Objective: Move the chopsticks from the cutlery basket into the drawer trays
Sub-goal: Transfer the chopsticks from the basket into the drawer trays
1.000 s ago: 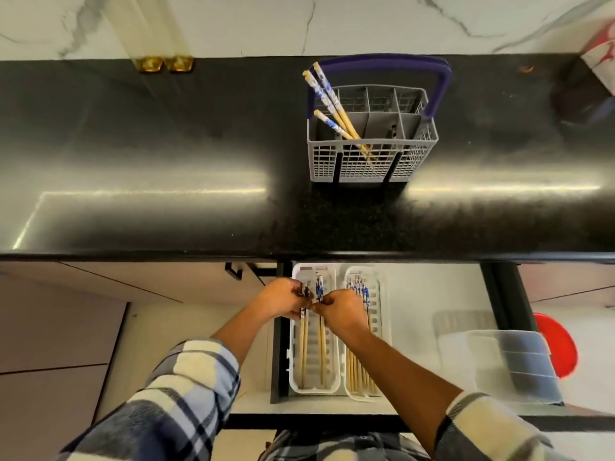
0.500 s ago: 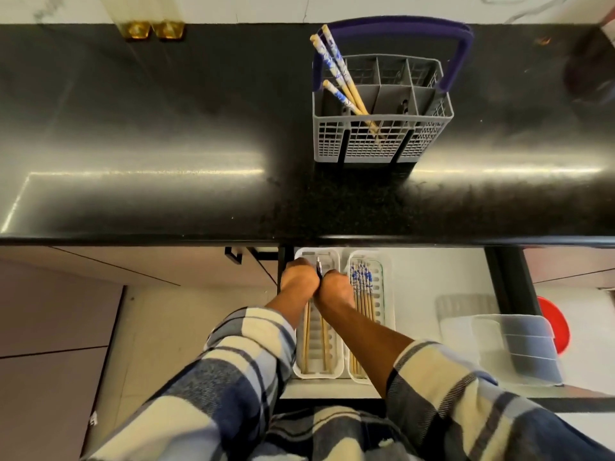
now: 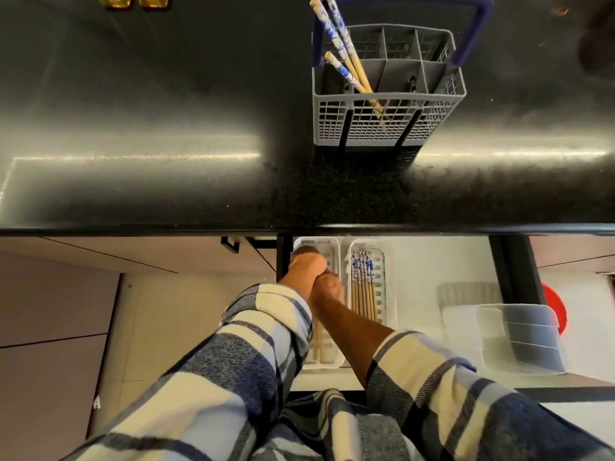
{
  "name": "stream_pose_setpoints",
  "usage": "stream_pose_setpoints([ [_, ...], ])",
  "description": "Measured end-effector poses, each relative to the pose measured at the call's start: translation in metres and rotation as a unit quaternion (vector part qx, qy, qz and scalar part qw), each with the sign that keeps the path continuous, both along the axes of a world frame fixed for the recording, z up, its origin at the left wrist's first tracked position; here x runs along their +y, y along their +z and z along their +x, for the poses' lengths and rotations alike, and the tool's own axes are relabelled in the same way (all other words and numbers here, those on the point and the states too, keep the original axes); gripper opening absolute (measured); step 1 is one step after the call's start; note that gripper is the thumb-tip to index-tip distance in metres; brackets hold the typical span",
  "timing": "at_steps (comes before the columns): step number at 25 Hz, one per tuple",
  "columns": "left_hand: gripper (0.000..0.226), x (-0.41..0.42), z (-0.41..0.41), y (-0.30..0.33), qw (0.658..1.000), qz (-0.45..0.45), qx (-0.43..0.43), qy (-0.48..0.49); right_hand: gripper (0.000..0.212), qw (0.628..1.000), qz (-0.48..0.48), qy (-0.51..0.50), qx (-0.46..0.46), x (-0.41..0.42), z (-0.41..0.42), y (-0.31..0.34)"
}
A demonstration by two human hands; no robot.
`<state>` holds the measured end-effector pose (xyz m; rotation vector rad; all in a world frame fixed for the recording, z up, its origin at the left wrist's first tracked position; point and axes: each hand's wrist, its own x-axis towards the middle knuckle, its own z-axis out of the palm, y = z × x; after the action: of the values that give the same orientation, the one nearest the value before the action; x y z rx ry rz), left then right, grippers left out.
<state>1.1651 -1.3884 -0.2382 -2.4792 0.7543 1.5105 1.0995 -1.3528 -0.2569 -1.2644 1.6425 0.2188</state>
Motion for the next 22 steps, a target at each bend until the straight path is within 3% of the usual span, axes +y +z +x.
stream_pose_setpoints([
  [8, 0.038, -0.003, -0.009, 0.003, 0.997, 0.003, 0.046, 0.067, 0.025, 1.0, 0.023, -0.018, -0.003, -0.003, 0.003, 0.002],
  [9, 0.037, -0.003, -0.011, 0.004, 0.995, -0.003, 0.051, 0.085, 0.026, 0.998, 0.013, -0.056, -0.016, -0.005, 0.009, 0.005],
  [12, 0.031, 0.002, -0.015, 0.006, 0.993, -0.026, 0.041, 0.11, 0.036, 0.999, 0.019, 0.026, 0.026, -0.013, 0.018, 0.019],
  [14, 0.034, 0.01, -0.016, 0.01, 0.995, -0.038, 0.024, 0.091, 0.036, 0.998, 0.053, 0.017, 0.016, -0.013, 0.02, 0.034],
  [17, 0.039, 0.029, -0.017, 0.011, 0.993, -0.077, 0.017, 0.083, 0.026, 0.988, 0.031, 0.141, 0.061, 0.007, 0.011, -0.013],
  [20, 0.05, 0.052, -0.02, 0.001, 0.984, -0.088, 0.042, 0.149, 0.018, 0.998, 0.027, 0.065, 0.006, 0.009, 0.006, -0.051],
  [22, 0.062, 0.067, -0.024, -0.01, 0.976, -0.081, 0.077, 0.186, 0.015, 0.998, -0.002, 0.054, 0.009, 0.005, -0.007, -0.029],
])
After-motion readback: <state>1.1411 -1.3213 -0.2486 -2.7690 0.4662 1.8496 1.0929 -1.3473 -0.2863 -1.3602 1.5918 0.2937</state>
